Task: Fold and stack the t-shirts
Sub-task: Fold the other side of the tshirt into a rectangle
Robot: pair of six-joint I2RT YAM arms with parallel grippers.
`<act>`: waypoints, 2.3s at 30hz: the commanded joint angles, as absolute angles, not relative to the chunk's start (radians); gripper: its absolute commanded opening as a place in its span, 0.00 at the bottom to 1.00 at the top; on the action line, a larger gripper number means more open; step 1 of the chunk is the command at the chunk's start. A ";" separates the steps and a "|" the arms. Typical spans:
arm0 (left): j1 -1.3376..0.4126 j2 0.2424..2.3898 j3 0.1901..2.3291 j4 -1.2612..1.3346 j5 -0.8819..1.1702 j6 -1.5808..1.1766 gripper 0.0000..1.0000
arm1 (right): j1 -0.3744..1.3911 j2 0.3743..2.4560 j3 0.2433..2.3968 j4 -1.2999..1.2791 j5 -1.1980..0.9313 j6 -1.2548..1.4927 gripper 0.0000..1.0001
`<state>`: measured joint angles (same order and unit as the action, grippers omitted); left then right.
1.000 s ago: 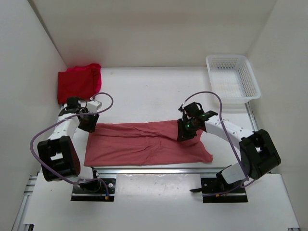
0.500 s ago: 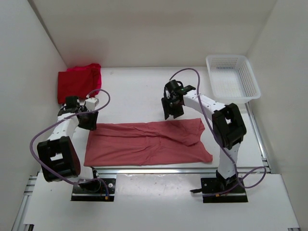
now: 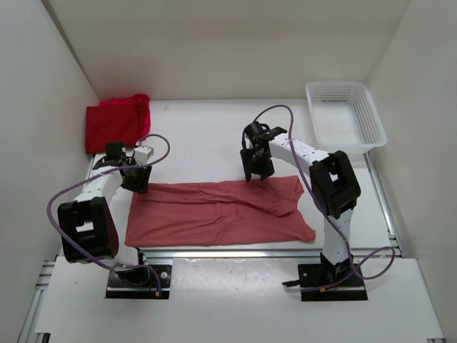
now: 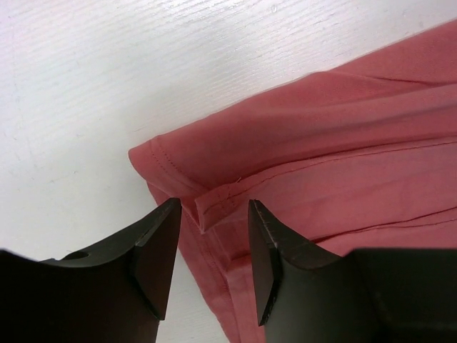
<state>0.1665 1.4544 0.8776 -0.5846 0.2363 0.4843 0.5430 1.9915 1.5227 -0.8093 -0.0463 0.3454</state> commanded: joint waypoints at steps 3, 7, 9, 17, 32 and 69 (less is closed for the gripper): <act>0.163 1.448 0.853 -0.560 0.219 0.520 0.51 | 0.563 2.031 1.578 -0.821 -0.064 0.351 0.53; 0.172 1.454 0.844 -0.532 0.210 0.512 0.46 | 0.571 2.060 1.580 -0.818 -0.090 0.359 0.51; 0.184 1.457 0.838 -0.529 0.219 0.508 0.42 | 0.575 2.069 1.591 -0.819 -0.097 0.362 0.47; 0.182 1.447 0.859 -0.574 0.262 0.526 0.11 | 0.578 2.042 1.583 -0.813 -0.094 0.374 0.23; 0.215 1.387 0.861 -0.741 0.350 0.715 0.00 | 0.637 1.772 1.249 -0.699 -0.235 0.419 0.00; 0.319 1.299 0.819 -1.078 0.350 1.203 0.07 | 0.657 1.502 0.928 -0.609 -0.317 0.511 0.32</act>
<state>0.3069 1.3418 0.8345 -1.0557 0.3599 1.1378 0.6746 1.5627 0.9348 -0.6090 -0.3050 0.5209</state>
